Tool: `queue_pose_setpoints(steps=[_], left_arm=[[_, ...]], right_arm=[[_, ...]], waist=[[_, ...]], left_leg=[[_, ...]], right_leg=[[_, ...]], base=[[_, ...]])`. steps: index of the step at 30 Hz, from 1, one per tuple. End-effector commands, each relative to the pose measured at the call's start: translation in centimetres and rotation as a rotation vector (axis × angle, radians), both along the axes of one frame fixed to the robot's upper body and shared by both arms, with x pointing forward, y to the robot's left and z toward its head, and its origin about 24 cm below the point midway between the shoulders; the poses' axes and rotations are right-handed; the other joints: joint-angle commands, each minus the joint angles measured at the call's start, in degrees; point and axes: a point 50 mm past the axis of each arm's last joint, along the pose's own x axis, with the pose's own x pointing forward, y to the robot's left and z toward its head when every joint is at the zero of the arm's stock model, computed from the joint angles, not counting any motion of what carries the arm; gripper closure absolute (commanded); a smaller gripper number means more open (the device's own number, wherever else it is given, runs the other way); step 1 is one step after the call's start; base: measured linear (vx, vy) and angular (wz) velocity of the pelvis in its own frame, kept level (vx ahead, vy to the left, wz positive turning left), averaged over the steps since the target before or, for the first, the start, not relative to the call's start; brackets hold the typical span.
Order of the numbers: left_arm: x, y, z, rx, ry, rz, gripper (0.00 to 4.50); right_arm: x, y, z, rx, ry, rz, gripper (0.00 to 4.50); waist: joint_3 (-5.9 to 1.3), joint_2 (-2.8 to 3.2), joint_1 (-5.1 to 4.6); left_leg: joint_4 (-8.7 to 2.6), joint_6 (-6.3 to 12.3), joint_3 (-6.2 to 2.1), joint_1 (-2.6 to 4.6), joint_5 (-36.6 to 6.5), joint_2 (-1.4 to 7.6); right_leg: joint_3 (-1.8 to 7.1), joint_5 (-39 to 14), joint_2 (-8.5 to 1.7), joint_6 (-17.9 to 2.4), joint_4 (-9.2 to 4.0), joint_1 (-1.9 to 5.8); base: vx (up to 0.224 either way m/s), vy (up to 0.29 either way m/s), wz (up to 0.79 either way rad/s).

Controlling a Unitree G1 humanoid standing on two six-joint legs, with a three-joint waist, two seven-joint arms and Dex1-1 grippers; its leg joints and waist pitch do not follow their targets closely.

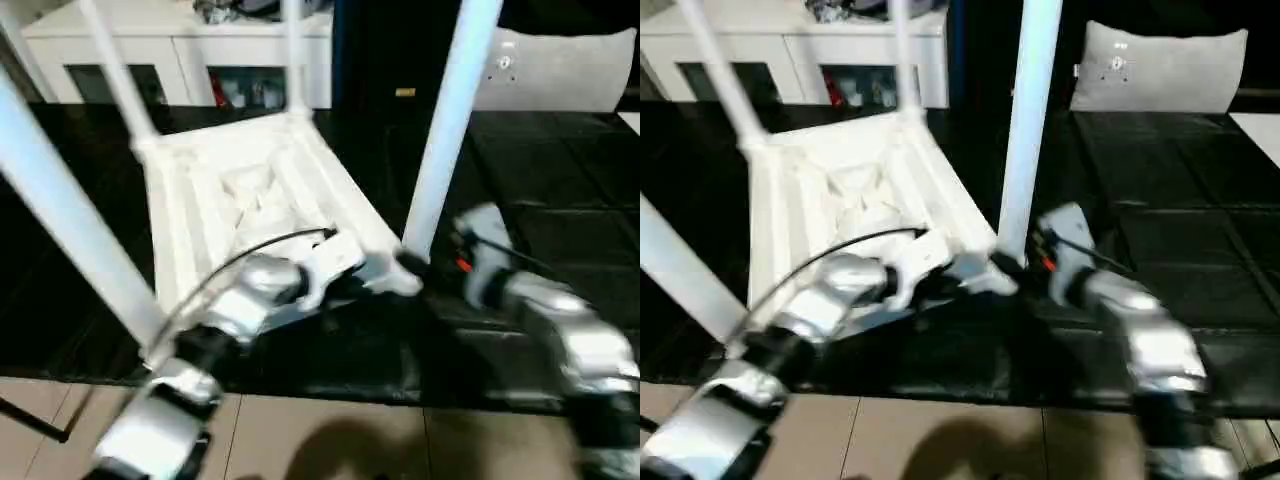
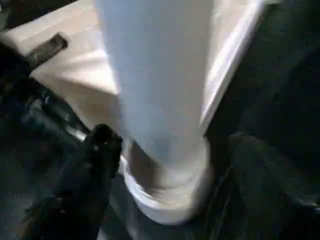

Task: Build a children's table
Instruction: Rotate leg to tighten

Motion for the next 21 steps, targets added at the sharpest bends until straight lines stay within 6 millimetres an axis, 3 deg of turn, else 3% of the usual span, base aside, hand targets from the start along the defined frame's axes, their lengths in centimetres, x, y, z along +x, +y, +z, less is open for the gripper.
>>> queue_pose_setpoints(steps=[1,6,7,14,21], left_arm=[[-0.8,0.2,0.5,0.021,-0.027,-0.175,4.5],[-1.0,1.2,0.5,0.064,-0.019,-0.266,4.5],[-1.1,1.4,0.5,0.075,-0.017,-0.291,4.5],[-1.5,1.8,0.8,0.093,-0.004,-0.404,4.5],[-1.7,1.8,0.8,0.095,0.002,-0.438,4.5]], right_arm=[[-0.5,-0.3,1.0,-0.02,-0.017,0.147,0.61],[-1.0,-0.4,1.4,-0.017,0.008,0.274,0.61],[-1.1,-0.4,1.4,-0.014,0.014,0.299,0.87],[-1.6,0.6,1.0,0.015,0.104,0.476,1.38],[-1.7,1.3,0.8,0.055,0.112,0.507,2.04]], waist=[[-3.83,-1.27,0.28],[-3.87,-1.16,1.24],[-3.91,-1.18,1.35],[-4.01,-1.51,2.69],[-4.08,-1.54,2.99]], left_leg=[[-3.72,7.47,-1.21,-0.31,-5.47,3.27],[-3.72,7.4,-1.14,-0.2,-5.11,3.59],[-3.68,7.53,-1.1,-0.23,-4.75,3.62],[-3.63,7.6,-0.97,-0.14,-3.24,3.9],[-3.67,6.78,-1.05,-0.16,-3.04,3.9]], right_leg=[[3.4,-16.67,-4.23,-8.84,-4.5,3.75],[3.46,-15.88,-4.33,-9.45,-4.15,3.63],[3.44,-15.11,-4.33,-9.76,-4.05,3.62],[3.59,-13.76,-4.54,-10.74,-3.57,3.53],[3.63,-13.8,-4.64,-10.33,-3.54,3.59]], base=[[0.0,0.0,0.0],[0.0,0.0,0.0],[0.0,0.0,0.0],[0.0,0.0,0.0],[0.0,0.0,0.0]])
